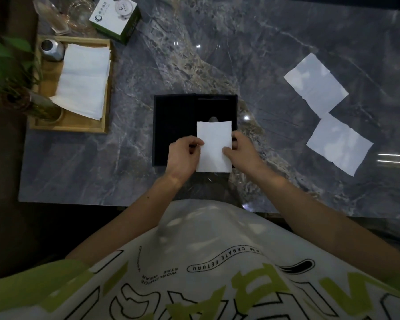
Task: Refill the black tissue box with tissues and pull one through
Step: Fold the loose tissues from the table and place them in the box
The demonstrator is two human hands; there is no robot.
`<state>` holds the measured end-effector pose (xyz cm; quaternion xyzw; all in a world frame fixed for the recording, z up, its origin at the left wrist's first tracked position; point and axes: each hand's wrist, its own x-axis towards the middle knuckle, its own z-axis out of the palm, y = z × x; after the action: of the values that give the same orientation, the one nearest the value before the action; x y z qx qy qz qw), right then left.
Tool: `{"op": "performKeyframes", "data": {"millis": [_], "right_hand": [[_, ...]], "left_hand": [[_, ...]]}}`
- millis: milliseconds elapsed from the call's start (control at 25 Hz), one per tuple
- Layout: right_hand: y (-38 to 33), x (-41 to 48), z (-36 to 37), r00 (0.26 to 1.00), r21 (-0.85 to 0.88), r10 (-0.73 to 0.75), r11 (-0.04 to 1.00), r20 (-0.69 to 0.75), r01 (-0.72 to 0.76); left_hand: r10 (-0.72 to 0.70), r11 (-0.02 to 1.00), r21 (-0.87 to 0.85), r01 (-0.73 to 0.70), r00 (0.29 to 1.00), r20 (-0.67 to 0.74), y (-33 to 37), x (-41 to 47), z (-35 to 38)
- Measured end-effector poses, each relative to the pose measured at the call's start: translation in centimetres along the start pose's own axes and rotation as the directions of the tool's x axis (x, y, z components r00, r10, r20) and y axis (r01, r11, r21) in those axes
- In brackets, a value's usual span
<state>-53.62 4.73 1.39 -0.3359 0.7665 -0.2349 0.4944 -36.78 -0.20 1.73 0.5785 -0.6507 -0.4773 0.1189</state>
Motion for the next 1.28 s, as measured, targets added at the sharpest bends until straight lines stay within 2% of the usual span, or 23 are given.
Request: {"op": "performKeyframes", "data": {"millis": [240, 320, 400, 520, 800, 1000, 1280], "right_hand": [[-0.2, 0.6, -0.1, 0.961, -0.226, -0.253, 0.948, -0.109, 0.224], [-0.3, 1.1, 0.0, 0.942, -0.333, -0.322, 0.902, -0.099, 0.273], [-0.7, 1.8, 0.0, 0.942, -0.430, -0.330, 0.861, -0.068, 0.271], [-1.0, 2.9, 0.2, 0.963, -0.483, -0.266, 0.850, -0.048, 0.211], [-2.4, 4.5, 0.3, 0.984, -0.638, -0.071, 0.754, 0.162, 0.159], [-2.8, 5.5, 0.4, 0.957, -0.738, 0.027, 0.642, 0.290, 0.206], [-3.5, 5.5, 0.2, 0.951, -0.813, 0.056, 0.536, 0.303, 0.227]], "left_hand": [[-0.026, 0.995, 0.103, 0.014, 0.993, 0.112, 0.8, 1.1, 1.1], [-0.029, 0.991, 0.132, 0.011, 0.989, 0.143, 1.1, 1.4, 1.4], [-0.031, 0.988, 0.152, 0.005, 0.986, 0.166, 1.4, 2.1, 1.8], [-0.036, 0.974, 0.224, -0.017, 0.972, 0.233, 1.8, 2.9, 2.4], [-0.183, 0.930, 0.366, 0.033, 0.905, 0.383, 2.3, 5.1, 3.2], [-0.228, 0.896, 0.444, 0.020, 0.878, 0.421, 2.7, 5.8, 3.8], [-0.226, 0.857, 0.515, -0.013, 0.889, 0.399, 3.1, 5.8, 4.0]]}}
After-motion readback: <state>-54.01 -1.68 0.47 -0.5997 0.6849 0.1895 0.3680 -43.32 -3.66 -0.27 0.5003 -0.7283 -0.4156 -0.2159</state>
